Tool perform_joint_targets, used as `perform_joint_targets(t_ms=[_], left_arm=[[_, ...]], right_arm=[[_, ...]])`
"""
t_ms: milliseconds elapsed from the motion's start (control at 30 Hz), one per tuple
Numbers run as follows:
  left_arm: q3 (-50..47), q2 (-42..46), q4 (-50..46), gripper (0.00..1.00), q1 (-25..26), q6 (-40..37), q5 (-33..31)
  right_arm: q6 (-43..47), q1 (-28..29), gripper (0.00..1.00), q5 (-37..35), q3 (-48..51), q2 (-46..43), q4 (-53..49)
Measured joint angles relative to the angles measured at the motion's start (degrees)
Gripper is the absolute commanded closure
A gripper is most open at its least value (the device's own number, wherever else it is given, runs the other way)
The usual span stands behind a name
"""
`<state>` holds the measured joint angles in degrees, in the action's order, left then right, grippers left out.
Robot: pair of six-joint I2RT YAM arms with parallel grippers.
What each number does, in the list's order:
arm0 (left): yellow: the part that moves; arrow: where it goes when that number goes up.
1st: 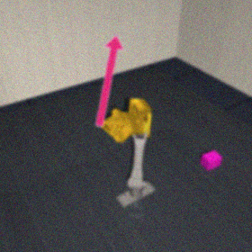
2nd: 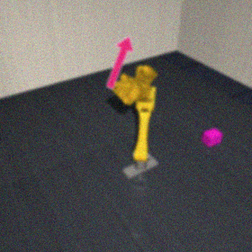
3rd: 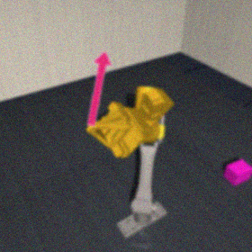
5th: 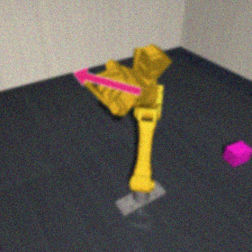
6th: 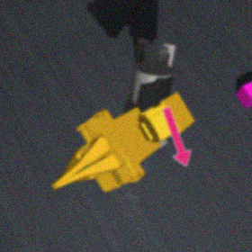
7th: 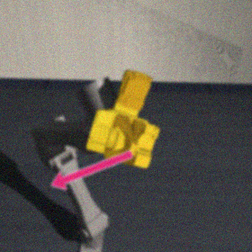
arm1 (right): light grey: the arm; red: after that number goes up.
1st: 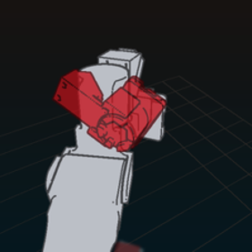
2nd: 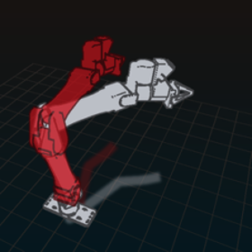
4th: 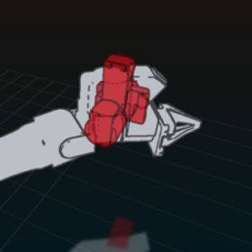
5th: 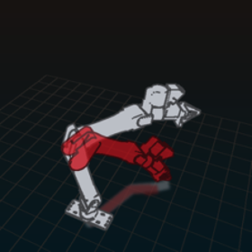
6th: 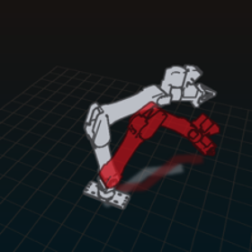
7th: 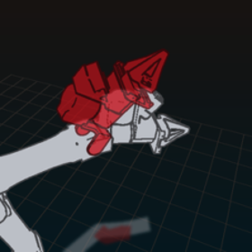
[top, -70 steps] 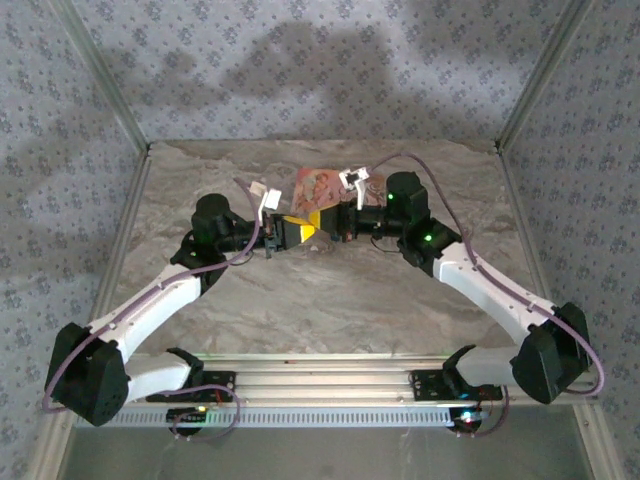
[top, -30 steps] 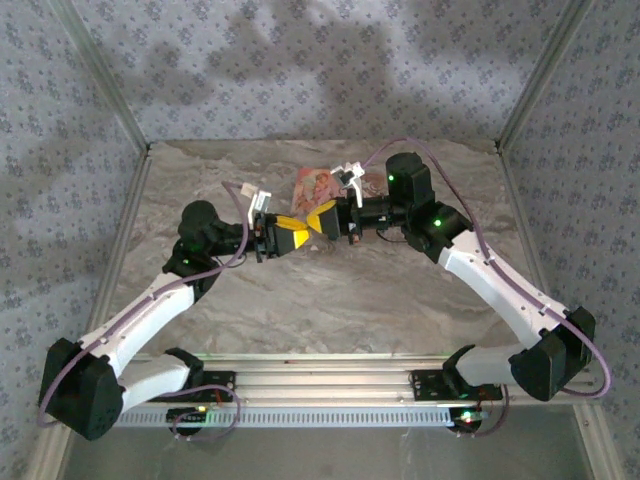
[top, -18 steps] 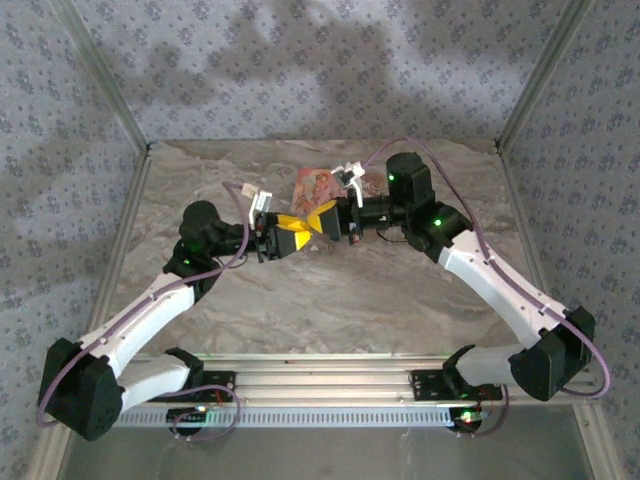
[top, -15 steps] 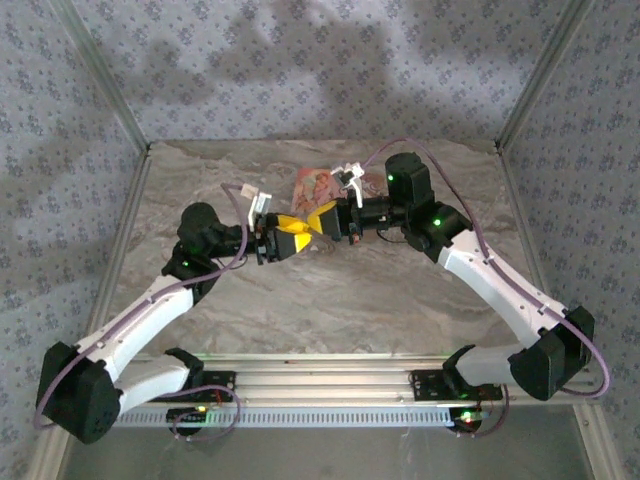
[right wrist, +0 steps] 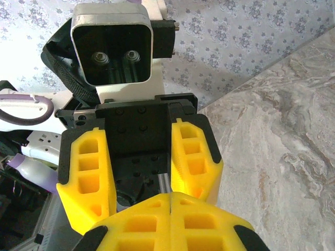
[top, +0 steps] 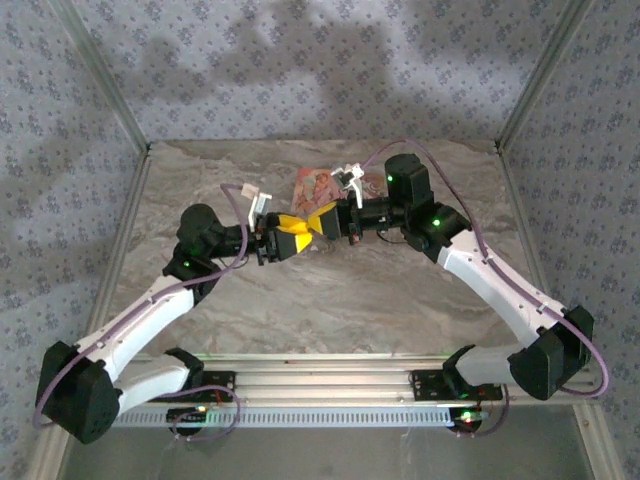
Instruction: Unlock the padlock with the key
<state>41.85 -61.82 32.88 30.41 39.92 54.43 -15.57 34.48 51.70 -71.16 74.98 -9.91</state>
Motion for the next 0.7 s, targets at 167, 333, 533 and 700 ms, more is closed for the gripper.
perform_joint_targets(t_ms=[167,333,533,700], left_arm=[[0.0,-0.8,0.6,0.59,0.1,0.5,0.0],[0.0,-1.1,0.8,0.64,0.2,0.5,0.0],[0.0,-1.7,0.6,0.79,0.4,0.3,0.0],[0.0,-2.1,-0.3,0.79,0.3,0.0,-0.5]], right_arm=[[0.0,0.0,1.0,0.0,0.1,0.0,0.3],[0.0,0.0,1.0,-0.5,0.3,0.0,0.7],[0.0,0.0,1.0,-0.7,0.9,0.0,1.3],[0.0,0.0,1.0,-1.1,1.1,-0.1,1.5]])
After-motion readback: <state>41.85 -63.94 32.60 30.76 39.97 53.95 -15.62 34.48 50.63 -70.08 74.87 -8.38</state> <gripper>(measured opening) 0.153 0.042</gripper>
